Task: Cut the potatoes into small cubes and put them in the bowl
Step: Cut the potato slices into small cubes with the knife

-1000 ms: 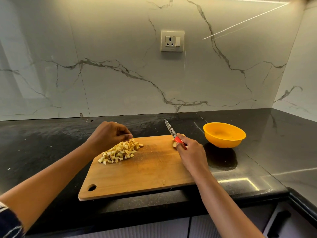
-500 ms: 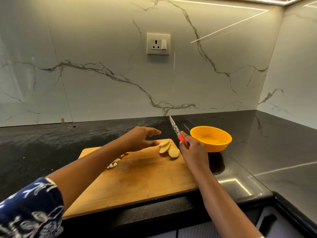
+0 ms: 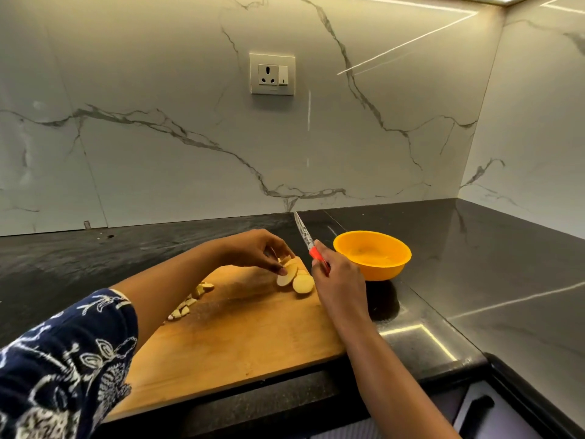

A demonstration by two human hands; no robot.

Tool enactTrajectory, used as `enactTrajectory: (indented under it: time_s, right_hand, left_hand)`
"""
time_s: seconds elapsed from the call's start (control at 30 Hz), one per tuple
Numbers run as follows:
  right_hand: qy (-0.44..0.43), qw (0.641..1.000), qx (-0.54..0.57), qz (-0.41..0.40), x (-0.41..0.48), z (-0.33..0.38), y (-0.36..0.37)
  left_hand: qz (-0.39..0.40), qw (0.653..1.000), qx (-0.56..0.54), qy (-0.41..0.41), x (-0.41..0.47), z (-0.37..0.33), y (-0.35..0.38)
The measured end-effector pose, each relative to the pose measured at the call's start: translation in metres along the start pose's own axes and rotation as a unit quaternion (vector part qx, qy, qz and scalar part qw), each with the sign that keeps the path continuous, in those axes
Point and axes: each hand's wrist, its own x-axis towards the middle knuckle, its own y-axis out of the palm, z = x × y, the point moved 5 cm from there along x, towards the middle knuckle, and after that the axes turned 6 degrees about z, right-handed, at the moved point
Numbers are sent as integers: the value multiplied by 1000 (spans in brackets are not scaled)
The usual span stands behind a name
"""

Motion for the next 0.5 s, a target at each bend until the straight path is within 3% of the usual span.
enactTrajectory:
  time_s: [0.13, 0.2, 0.4, 0.5]
  right_hand:
    - [0, 1000, -4, -11, -1, -1, 0]
    - [1, 1000, -4, -10, -1, 0, 0]
    - [11, 1000, 0, -15, -3, 2, -2]
    - [21, 1000, -10, -15, -6, 2, -3]
  left_hand:
    - [-90, 996, -17, 20, -32, -10, -19]
    - [-99, 994, 27, 37, -55, -15, -21]
    - [42, 969, 241, 45, -93, -15, 13]
    - [92, 973, 207, 41, -99, -6, 23]
